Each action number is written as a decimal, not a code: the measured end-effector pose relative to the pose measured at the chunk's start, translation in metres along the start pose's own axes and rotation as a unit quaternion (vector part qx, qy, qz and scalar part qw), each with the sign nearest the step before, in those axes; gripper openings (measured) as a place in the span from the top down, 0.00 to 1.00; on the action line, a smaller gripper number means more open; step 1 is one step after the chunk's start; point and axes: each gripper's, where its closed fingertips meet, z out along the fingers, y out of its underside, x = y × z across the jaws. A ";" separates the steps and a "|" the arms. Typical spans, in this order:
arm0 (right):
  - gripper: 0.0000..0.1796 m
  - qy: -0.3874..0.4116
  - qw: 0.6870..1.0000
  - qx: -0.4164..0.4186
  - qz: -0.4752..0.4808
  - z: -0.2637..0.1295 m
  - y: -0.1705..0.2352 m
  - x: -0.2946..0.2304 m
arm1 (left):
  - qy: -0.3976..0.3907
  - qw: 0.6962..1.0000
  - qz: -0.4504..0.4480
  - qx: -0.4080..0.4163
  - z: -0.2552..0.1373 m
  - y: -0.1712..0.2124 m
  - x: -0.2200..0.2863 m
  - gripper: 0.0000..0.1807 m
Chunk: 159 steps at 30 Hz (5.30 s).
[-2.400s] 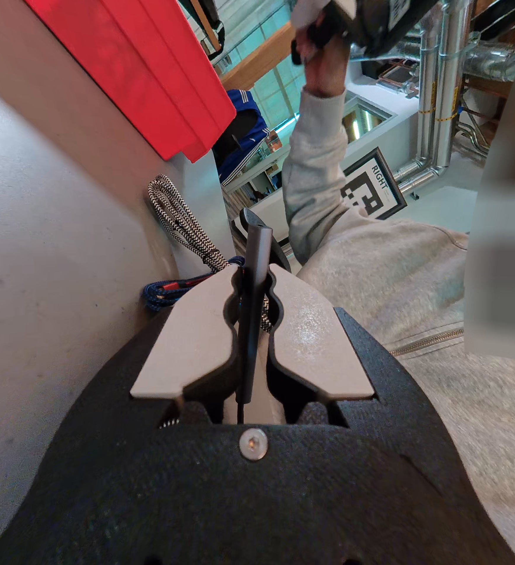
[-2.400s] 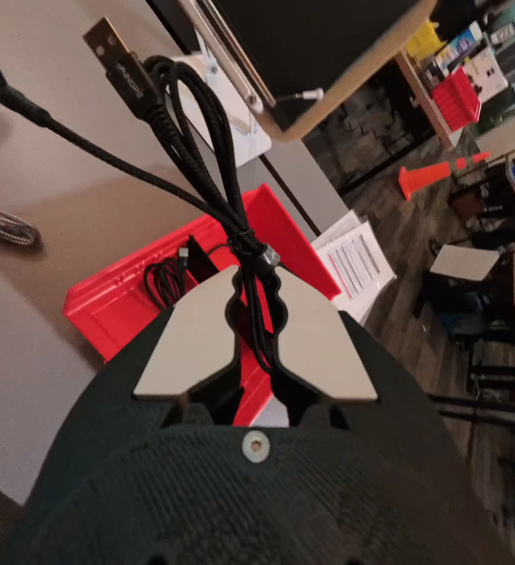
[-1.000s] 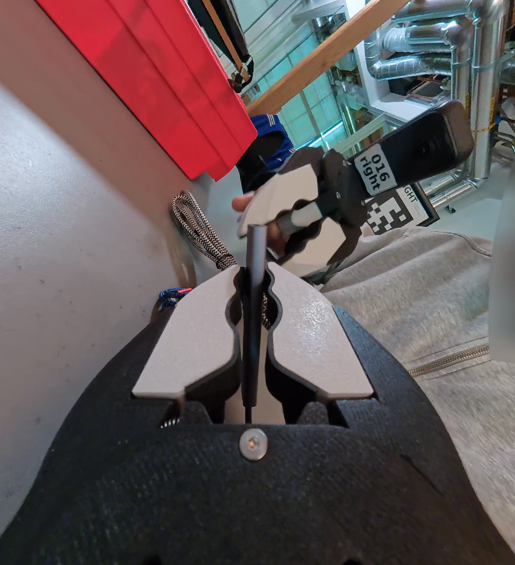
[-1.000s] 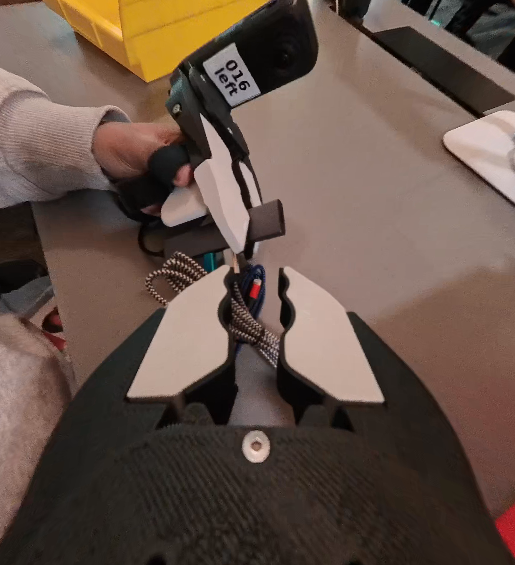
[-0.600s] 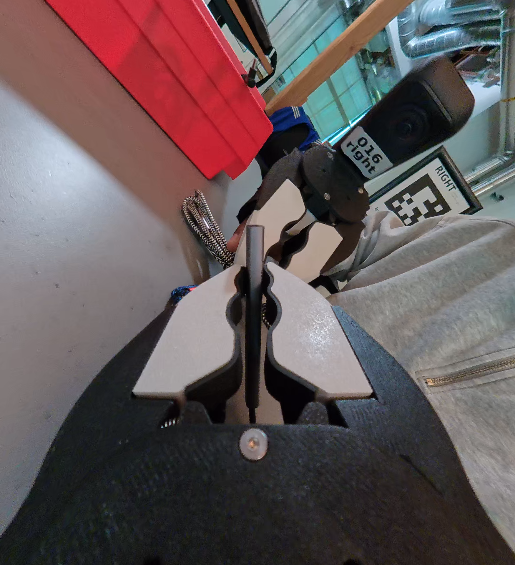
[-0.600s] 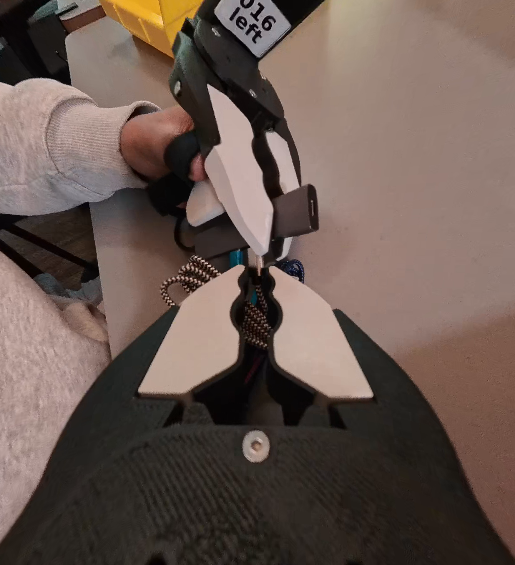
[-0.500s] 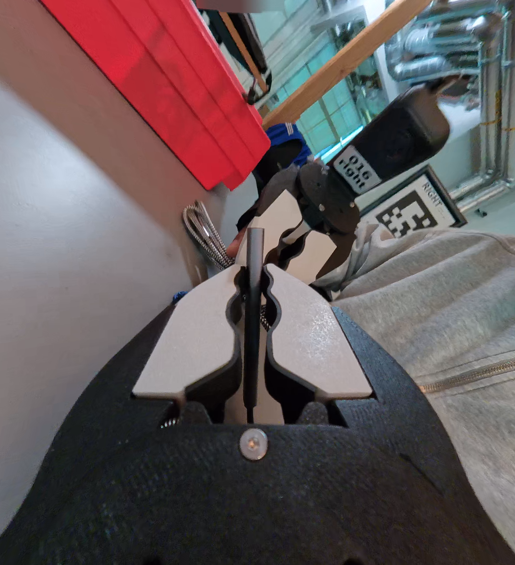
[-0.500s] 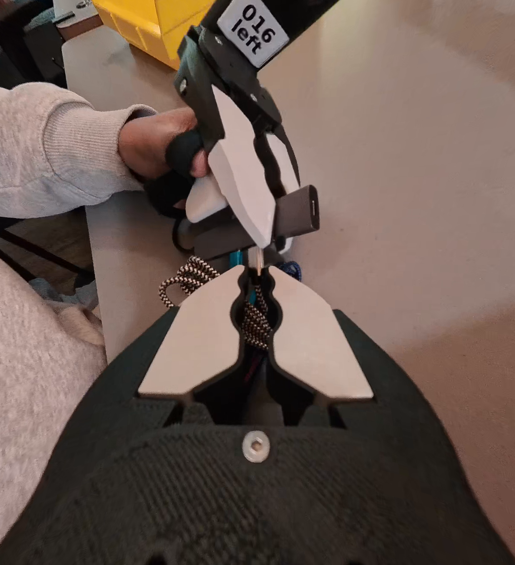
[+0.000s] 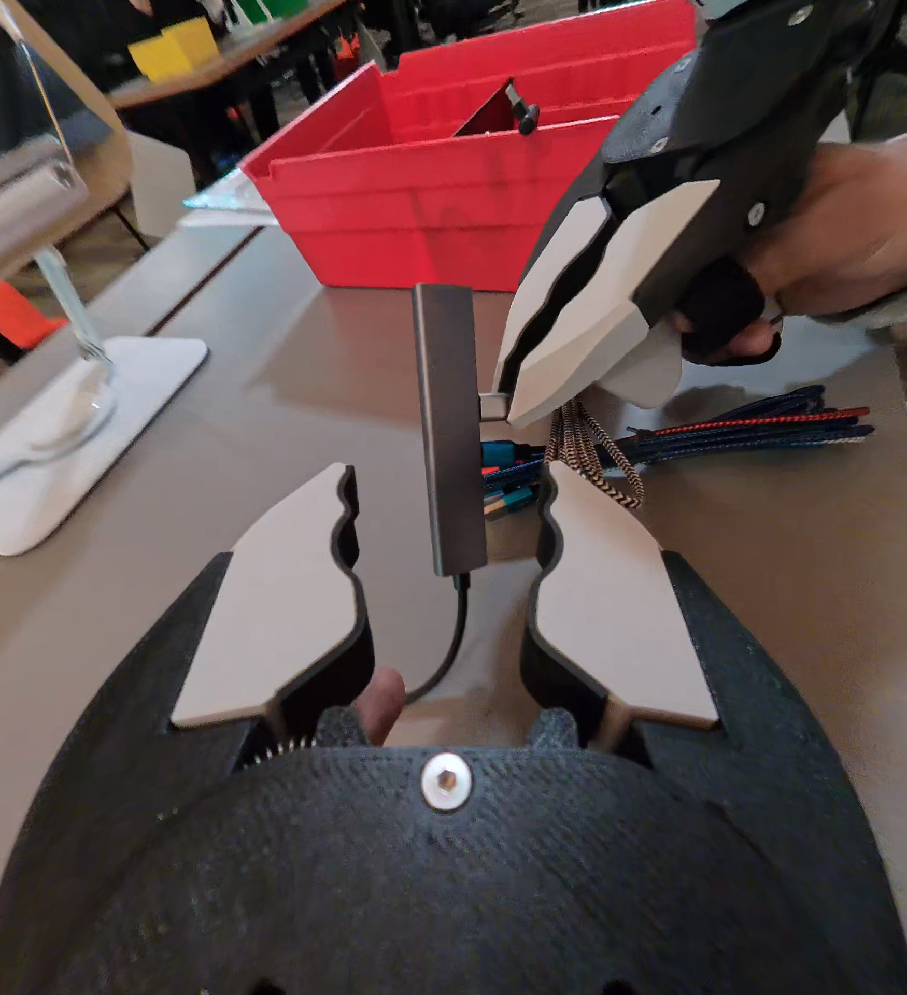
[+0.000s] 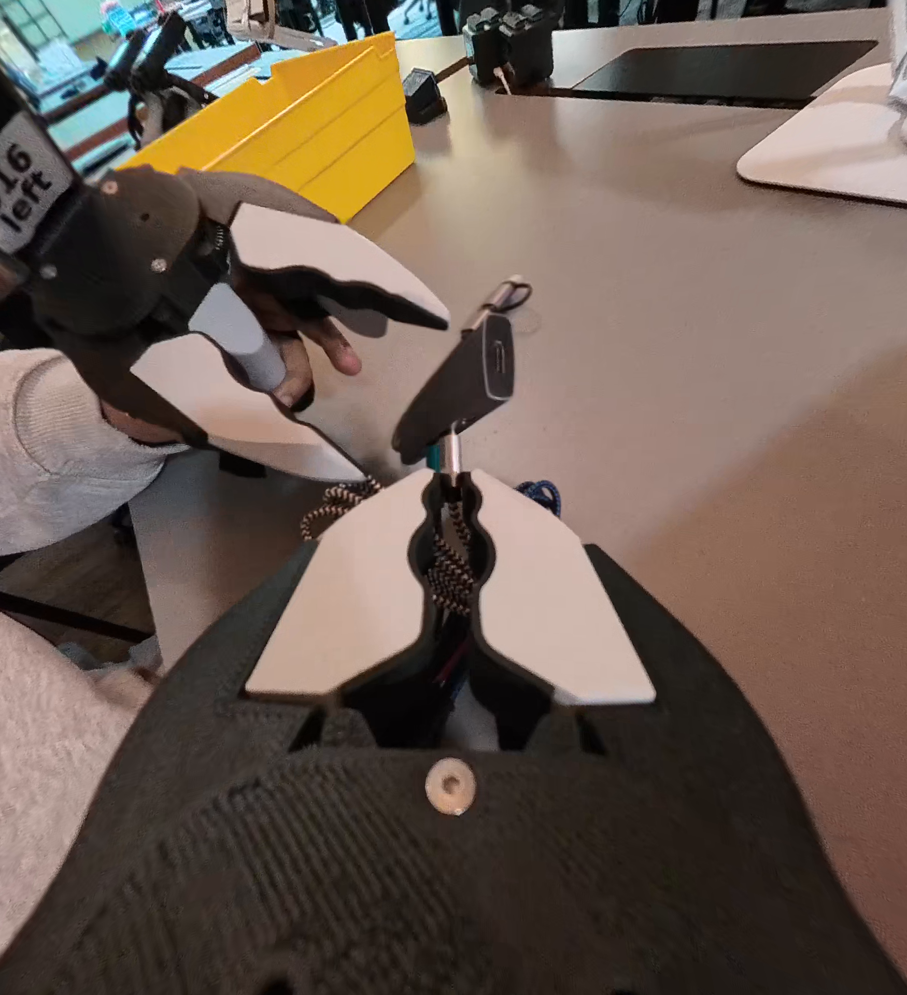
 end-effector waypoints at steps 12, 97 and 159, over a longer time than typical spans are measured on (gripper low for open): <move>0.97 -0.005 0.999 0.040 0.034 -0.007 -0.009 0.000 | -0.036 0.998 0.020 0.044 -0.009 -0.007 -0.012 0.70; 0.96 -0.056 0.992 0.004 -0.111 0.008 0.011 -0.046 | 0.029 0.987 0.120 -0.102 0.024 0.042 0.028 0.89; 0.96 -0.035 0.998 0.037 -0.029 0.003 0.001 -0.021 | -0.003 0.993 0.087 -0.079 0.021 0.038 0.011 0.87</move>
